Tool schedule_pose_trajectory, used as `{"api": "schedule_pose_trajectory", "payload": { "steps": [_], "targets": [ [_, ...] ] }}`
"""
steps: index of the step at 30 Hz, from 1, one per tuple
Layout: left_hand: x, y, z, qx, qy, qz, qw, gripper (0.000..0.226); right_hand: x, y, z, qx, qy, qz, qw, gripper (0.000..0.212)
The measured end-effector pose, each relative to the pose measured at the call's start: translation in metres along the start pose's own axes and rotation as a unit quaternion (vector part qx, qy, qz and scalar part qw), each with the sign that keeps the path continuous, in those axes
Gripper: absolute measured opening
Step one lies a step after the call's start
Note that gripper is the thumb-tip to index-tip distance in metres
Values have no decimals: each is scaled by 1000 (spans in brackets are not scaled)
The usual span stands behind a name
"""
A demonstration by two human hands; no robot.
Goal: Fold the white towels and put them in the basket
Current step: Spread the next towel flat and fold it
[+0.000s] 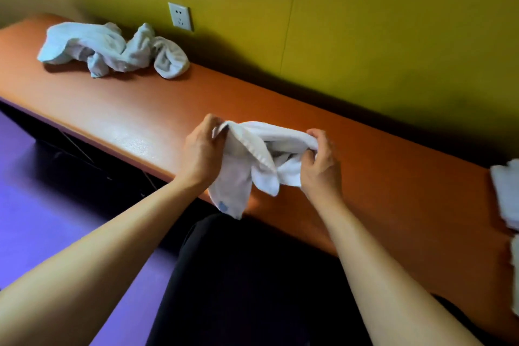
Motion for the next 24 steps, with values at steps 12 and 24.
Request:
{"api": "schedule_pose_trajectory", "payload": {
  "steps": [12,24],
  "targets": [
    [9,27,-112,-60,-23,-6,998,26,105,13,-20,26,-206,-17,978,42],
    [6,38,-66,21,84,10,996,17,59,-55,-95,-5,-357,314,880,63]
  ]
}}
Point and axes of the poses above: each hand's wrist, its own y-axis towards the middle knuckle, its own x-axis out of the back of the hand, z = x × y, the point moved 1 cm from there along y, towards the middle knuckle, and after that the axes turned 5 degrees about -y, right-handed, at the moved point
